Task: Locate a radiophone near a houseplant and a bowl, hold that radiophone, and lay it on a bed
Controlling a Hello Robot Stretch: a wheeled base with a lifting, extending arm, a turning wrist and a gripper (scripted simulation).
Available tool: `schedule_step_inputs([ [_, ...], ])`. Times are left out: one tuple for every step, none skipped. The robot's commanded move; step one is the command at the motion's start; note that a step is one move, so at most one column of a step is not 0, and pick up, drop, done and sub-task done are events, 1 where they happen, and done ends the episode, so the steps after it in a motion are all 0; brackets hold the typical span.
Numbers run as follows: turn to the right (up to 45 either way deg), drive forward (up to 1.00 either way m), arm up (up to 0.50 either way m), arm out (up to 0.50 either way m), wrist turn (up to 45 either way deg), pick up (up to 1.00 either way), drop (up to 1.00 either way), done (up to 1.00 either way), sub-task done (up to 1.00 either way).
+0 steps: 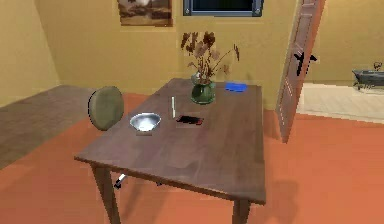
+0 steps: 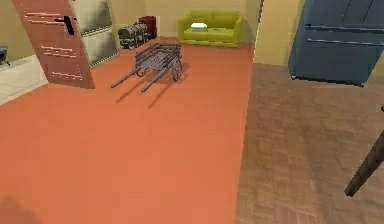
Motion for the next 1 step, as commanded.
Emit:
schedule_step_inputs([
  [15.0, 0.00, 0.00, 0.00, 0.0, 0.00, 0.00, 0.00, 0.00],
])
